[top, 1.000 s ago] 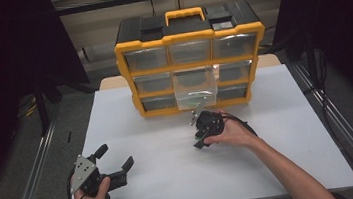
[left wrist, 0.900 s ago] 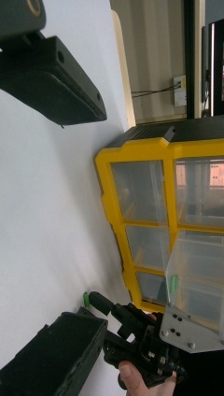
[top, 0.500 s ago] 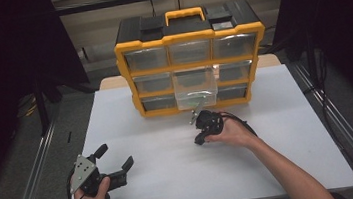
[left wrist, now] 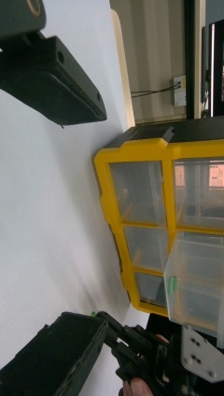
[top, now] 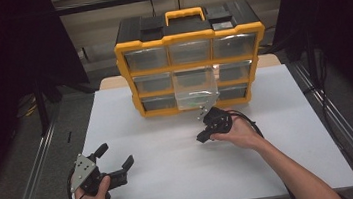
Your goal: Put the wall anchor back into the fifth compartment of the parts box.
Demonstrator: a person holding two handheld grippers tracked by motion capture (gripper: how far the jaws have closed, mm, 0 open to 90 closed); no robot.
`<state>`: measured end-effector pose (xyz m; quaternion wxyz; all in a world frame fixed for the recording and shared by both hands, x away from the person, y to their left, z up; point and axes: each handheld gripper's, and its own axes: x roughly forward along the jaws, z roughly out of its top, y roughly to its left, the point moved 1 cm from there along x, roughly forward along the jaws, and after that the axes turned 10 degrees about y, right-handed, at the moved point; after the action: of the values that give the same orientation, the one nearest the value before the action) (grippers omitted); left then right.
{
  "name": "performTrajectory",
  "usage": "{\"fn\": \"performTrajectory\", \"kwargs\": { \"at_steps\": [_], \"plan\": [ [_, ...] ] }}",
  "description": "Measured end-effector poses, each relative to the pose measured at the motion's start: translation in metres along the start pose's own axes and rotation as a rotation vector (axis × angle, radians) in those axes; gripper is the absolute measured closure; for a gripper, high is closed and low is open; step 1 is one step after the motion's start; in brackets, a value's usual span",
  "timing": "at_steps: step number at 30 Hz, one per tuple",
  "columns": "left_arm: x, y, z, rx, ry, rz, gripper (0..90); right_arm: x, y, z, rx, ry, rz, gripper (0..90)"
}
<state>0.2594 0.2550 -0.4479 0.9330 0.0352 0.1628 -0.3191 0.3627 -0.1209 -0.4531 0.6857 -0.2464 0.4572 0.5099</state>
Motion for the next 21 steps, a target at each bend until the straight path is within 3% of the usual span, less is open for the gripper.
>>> {"fn": "performTrajectory", "kwargs": {
  "at_steps": [1,3,5,6,9,15,21],
  "plan": [
    [0.001,-0.001,0.000,-0.014,-0.009,-0.001,2.9,-0.004,0.001,-0.001,0.002,-0.020,0.009,84.6],
    [0.001,0.002,0.001,0.010,0.002,-0.001,2.8,-0.009,0.002,-0.003,0.006,-0.041,0.016,84.7],
    [0.003,0.001,0.001,0.001,0.007,-0.007,2.8,-0.015,0.004,-0.004,0.022,-0.062,0.022,84.6],
    [0.006,-0.002,0.001,-0.046,-0.028,-0.008,2.8,-0.018,0.003,-0.004,0.017,-0.074,0.016,84.7],
    [0.004,0.001,0.000,-0.006,0.003,-0.011,2.8,-0.027,0.006,-0.003,0.015,-0.109,0.024,84.6],
    [0.001,0.003,0.000,-0.003,0.001,0.010,2.8,-0.047,0.012,0.000,-0.006,-0.174,0.032,84.6],
    [0.002,0.003,0.000,-0.012,0.000,0.002,2.8,-0.067,0.018,0.004,-0.032,-0.232,0.035,84.6]
  ]
}}
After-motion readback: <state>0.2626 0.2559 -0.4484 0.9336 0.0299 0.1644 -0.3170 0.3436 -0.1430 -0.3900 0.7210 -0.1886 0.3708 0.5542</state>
